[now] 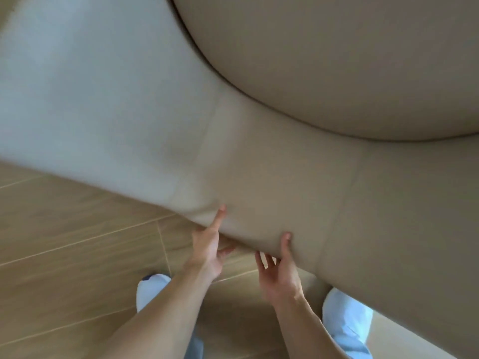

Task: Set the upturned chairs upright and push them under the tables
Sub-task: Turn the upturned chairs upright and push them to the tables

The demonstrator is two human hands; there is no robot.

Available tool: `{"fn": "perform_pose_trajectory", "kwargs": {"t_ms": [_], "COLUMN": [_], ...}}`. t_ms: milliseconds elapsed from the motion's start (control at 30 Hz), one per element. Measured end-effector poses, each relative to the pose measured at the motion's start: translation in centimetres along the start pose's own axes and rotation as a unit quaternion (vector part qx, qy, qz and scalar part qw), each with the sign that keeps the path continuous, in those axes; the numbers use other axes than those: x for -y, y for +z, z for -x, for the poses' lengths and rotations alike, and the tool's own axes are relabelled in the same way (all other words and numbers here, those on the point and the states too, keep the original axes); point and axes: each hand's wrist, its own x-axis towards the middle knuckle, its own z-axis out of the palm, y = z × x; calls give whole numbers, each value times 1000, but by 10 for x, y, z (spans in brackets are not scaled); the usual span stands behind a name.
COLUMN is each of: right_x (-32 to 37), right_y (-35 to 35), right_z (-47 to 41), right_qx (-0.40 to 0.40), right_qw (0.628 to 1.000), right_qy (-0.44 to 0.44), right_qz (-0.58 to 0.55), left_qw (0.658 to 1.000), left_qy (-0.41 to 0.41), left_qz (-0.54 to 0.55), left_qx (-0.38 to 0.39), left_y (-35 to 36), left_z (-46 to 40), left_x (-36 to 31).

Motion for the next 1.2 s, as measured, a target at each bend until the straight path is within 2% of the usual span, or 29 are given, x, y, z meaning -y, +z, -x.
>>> {"fn": "perform_pose_trajectory", "kwargs": {"t_ms": [200, 300, 467, 667, 833, 933, 1067, 1200], "right_x": [-6, -1, 9, 17, 8, 2, 1, 18], "right_y": [-2, 5, 5, 13, 34, 47, 62, 79], "right_z": [-15, -5, 39, 169, 305, 382, 468, 518], "right_qx": [-1, -11, -33, -113, -172, -190, -203, -189], "right_qw": [993, 992, 995, 994, 984, 980, 976, 977], "right_qy": [-4, -12, -36, 7, 32, 47, 73, 80], "right_qz": [-119, -123, -86, 5, 38, 33, 30, 58], "left_qw": [992, 994, 995, 995, 992, 991, 973, 953], "left_qy": [51, 57, 82, 89, 90, 59, 24, 34], "left_qz": [116, 92, 57, -31, -34, -59, -126, -184], "left_qx": [-14, 15, 4, -31, -84, -107, -190, -240], "left_y": [-6, -7, -14, -40, -77, -100, -121, -114], "left_z": [-30, -24, 14, 128, 246, 313, 399, 465], "left_x": [-13, -23, -29, -60, -101, -126, -156, -184]}}
